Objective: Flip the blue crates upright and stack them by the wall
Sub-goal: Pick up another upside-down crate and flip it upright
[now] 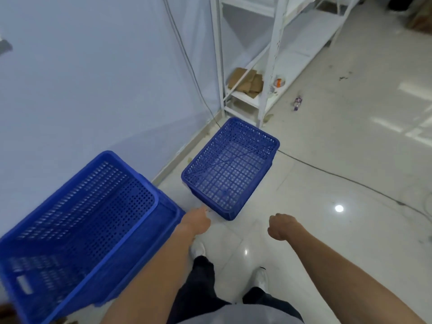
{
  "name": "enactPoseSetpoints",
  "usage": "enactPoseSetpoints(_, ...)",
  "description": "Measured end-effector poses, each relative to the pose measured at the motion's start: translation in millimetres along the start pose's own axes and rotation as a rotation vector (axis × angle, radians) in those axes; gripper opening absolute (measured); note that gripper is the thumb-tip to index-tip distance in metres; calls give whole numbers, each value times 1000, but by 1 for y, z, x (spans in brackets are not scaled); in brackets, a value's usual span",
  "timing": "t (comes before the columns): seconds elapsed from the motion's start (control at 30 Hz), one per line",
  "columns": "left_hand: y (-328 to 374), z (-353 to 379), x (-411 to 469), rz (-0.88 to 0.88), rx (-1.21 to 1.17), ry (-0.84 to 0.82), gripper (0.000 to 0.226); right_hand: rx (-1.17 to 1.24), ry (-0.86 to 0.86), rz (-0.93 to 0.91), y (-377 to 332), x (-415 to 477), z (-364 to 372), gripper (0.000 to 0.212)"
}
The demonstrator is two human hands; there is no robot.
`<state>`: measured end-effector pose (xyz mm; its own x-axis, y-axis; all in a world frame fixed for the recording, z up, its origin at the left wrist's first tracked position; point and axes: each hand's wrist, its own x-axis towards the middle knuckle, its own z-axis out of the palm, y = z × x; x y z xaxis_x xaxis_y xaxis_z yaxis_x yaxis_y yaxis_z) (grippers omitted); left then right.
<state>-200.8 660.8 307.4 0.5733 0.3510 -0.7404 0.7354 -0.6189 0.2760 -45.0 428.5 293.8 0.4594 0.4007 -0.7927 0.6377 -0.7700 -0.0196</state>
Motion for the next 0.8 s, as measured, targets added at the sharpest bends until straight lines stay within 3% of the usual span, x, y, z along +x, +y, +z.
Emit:
enactPoseSetpoints(0.13,-6,-29,62,57,4,-88,39,105,-33,50,-12,40,-14,44)
enactPoseSetpoints(0.4,-34,-102,205,102,87,-181,36,374,-99,228,-51,137,-31,42)
enactPoseSetpoints(0.53,-57,-135,285,115,225,-178,26,377,-129,220,-66,196,-38,35)
enactPoseSetpoints(0.8,-98,-139,416,76,377,-170,31,454,-140,244,-70,318,-22,38)
